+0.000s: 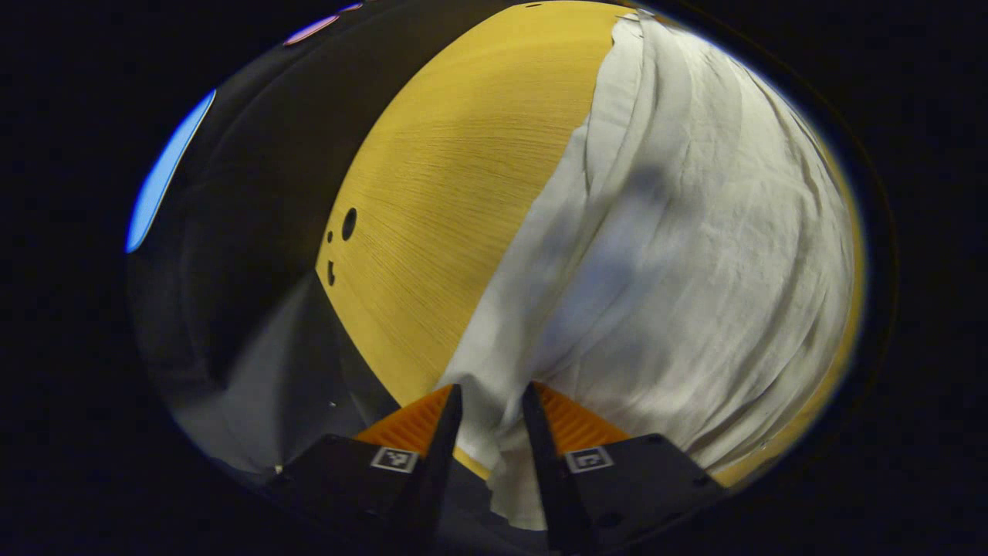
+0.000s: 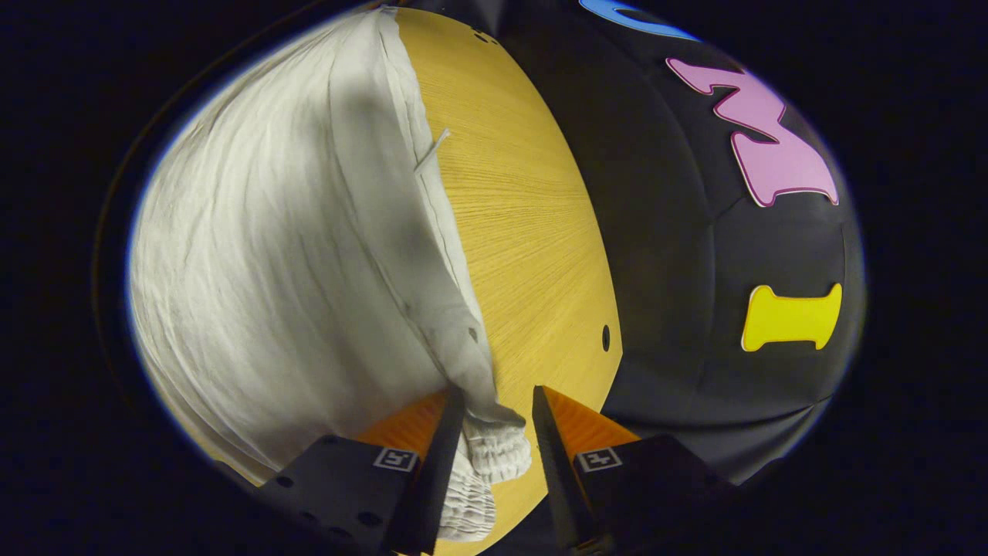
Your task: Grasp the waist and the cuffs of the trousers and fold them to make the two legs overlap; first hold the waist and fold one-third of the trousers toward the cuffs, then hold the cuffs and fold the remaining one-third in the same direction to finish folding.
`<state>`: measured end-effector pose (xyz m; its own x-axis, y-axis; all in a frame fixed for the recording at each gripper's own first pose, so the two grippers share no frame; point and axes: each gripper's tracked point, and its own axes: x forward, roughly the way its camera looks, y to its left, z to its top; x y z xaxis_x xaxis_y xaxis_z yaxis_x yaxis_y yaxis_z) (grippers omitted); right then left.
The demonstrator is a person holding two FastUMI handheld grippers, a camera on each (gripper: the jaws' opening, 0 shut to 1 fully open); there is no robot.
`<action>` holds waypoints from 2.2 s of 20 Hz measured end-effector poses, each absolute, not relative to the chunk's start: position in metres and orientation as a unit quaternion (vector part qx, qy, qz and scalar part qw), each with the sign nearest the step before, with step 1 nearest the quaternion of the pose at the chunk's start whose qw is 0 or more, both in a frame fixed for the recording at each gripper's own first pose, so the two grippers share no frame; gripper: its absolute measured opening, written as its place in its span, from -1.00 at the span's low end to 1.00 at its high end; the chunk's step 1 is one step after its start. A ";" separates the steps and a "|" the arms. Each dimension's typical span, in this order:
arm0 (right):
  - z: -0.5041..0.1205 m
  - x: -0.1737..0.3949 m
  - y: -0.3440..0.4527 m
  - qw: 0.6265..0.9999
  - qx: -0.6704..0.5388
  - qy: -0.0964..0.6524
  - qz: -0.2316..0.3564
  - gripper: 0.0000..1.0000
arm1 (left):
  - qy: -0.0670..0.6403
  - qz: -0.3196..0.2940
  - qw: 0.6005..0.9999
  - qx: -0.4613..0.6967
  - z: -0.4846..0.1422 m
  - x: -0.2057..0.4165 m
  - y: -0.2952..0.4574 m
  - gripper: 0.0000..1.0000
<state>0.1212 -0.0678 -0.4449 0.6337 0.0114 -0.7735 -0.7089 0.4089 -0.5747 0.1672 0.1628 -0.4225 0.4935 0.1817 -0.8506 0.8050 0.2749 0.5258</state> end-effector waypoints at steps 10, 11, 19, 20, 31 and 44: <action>-0.420 0.099 -0.103 0.752 -0.504 0.354 0.235 0.54 | 0.447 -0.192 0.645 0.589 -0.391 0.146 0.227 0.98; -0.415 0.097 -0.110 0.755 -0.503 0.352 0.231 0.55 | 0.453 -0.183 0.643 0.590 -0.387 0.139 0.237 0.97; -0.366 0.067 -0.171 0.809 -0.440 0.366 0.134 0.58 | 0.473 -0.105 0.699 0.525 -0.358 0.087 0.279 0.96; -0.360 0.064 -0.171 0.820 -0.423 0.366 0.119 0.58 | 0.473 -0.094 0.714 0.507 -0.355 0.082 0.278 0.96; -0.310 0.018 -0.121 0.926 -0.108 0.361 -0.016 0.60 | 0.454 0.015 0.879 0.145 -0.351 0.040 0.211 0.94; -0.346 -0.010 -0.087 0.876 0.261 0.386 -0.126 0.70 | 0.390 0.093 0.875 -0.271 -0.352 0.007 0.132 0.92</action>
